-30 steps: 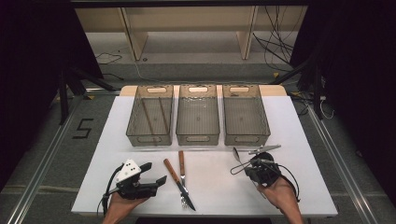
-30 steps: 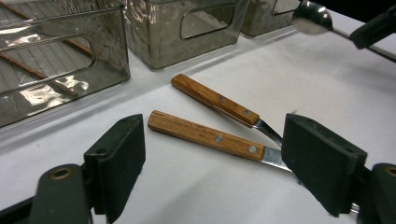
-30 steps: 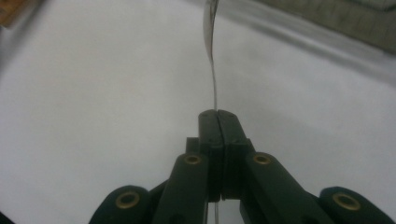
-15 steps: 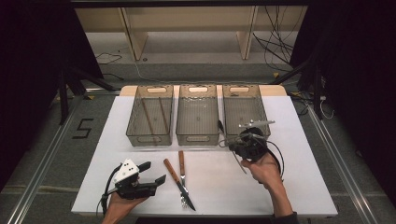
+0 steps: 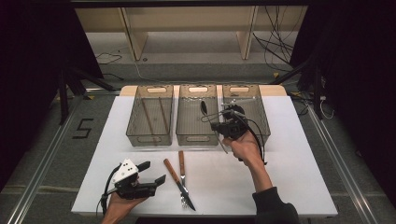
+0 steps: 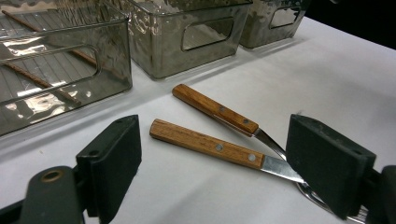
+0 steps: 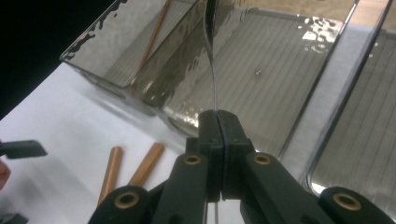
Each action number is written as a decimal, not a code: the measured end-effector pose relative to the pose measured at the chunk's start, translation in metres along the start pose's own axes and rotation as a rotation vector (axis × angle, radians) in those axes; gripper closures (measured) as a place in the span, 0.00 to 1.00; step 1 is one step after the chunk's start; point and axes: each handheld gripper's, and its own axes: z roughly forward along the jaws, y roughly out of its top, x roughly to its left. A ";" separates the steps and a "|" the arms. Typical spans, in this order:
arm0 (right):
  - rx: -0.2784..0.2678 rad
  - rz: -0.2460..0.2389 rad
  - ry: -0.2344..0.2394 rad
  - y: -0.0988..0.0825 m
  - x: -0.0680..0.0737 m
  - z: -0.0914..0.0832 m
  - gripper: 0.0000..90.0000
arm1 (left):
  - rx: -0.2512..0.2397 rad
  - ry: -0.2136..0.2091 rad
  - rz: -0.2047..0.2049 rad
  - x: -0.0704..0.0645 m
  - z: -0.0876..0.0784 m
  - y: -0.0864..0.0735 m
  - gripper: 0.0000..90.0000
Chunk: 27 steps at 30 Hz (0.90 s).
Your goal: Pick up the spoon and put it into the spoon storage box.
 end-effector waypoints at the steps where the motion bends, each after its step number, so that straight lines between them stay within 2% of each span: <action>1: 0.004 0.000 0.002 0.003 0.000 0.003 1.00 | -0.003 -0.001 -0.005 0.000 0.000 0.000 0.20; 10: 0.013 0.028 -0.005 0.026 -0.003 0.023 1.00 | -0.010 -0.004 -0.005 0.000 0.000 0.000 0.20; 27: 0.018 0.122 -0.016 0.056 -0.014 0.061 1.00 | -0.014 -0.006 -0.004 -0.001 0.000 0.000 0.19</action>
